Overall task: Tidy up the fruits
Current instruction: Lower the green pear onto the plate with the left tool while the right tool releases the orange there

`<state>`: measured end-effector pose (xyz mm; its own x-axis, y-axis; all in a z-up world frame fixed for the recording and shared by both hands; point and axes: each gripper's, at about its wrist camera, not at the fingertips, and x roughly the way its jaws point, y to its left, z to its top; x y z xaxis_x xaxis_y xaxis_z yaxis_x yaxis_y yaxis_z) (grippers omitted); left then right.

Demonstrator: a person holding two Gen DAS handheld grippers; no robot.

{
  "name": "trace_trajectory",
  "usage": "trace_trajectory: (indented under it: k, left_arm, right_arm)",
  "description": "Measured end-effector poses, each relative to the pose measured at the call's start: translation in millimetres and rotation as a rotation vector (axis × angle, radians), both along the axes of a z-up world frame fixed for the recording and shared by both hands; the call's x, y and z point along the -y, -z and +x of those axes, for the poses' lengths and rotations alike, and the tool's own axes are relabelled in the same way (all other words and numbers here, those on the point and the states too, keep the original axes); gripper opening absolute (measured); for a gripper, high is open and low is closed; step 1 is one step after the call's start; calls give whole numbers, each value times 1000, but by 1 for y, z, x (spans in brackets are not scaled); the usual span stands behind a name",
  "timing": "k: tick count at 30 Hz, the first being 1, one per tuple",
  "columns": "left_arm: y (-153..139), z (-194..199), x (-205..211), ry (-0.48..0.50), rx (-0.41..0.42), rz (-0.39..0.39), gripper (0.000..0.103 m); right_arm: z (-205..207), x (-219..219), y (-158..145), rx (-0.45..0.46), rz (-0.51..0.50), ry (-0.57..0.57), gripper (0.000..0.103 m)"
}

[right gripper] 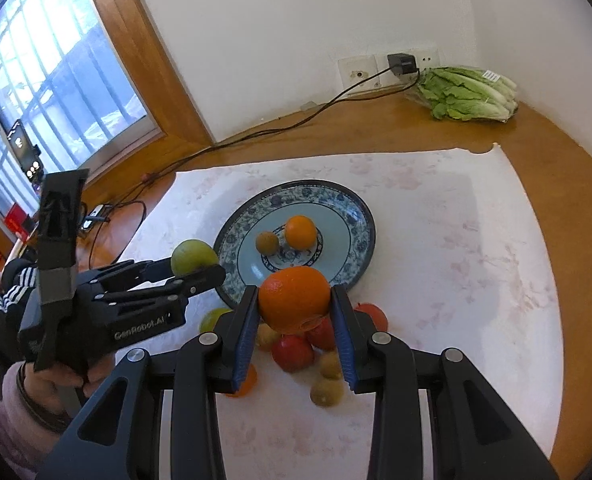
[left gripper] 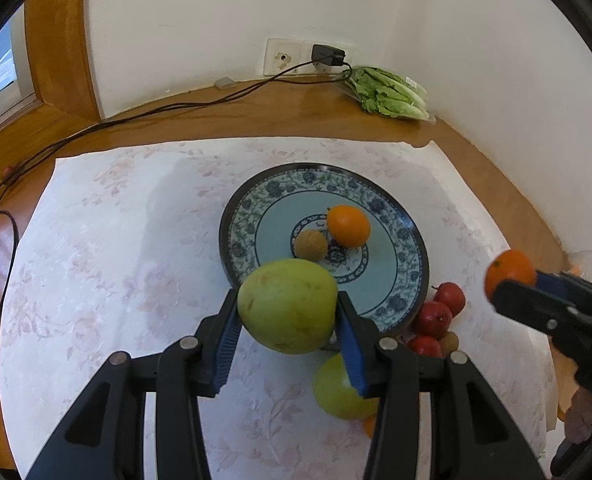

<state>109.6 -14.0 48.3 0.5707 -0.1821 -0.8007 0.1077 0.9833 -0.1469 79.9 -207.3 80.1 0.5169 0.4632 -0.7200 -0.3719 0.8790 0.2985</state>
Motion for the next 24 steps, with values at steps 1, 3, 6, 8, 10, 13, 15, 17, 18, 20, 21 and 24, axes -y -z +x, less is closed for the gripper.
trace_trajectory:
  k: [1, 3, 6, 8, 10, 13, 15, 17, 18, 20, 21, 24]
  left_arm:
    - [0, 2, 2, 1, 0, 1, 48]
    - [2, 5, 3, 3, -1, 4, 48]
    - [6, 11, 6, 8, -9, 11, 48]
    - [9, 14, 7, 7, -15, 12, 48]
    - [12, 18, 8, 7, -19, 10, 48]
    - [16, 22, 10, 10, -18, 15, 48]
    - [19, 24, 10, 8, -21, 20, 48]
    - [21, 27, 10, 8, -24, 20, 48]
    - [22, 28, 10, 9, -24, 21, 48]
    - [22, 30, 11, 11, -21, 28, 48]
    - [23, 31, 12, 13, -19, 32, 48]
    - [25, 35, 13, 13, -12, 42, 48]
  right_arm:
    - [5, -3, 2, -6, -2, -3, 36]
    - [11, -6, 5, -13, -2, -6, 36]
    - [21, -10, 11, -17, 0, -3, 36]
    - [28, -14, 16, -21, -8, 0, 36]
    - [34, -17, 21, -25, -23, 0, 36]
    - [42, -24, 29, -24, -56, -2, 36]
    - [46, -27, 33, -20, -71, -2, 36]
    - [51, -29, 36, -17, -86, 1, 36]
    - [54, -30, 38, -15, -92, 2, 36]
    - [59, -31, 41, -13, -106, 6, 36]
    - [60, -32, 42, -13, -112, 8, 36]
    - [67, -34, 47, -16, -132, 17, 36]
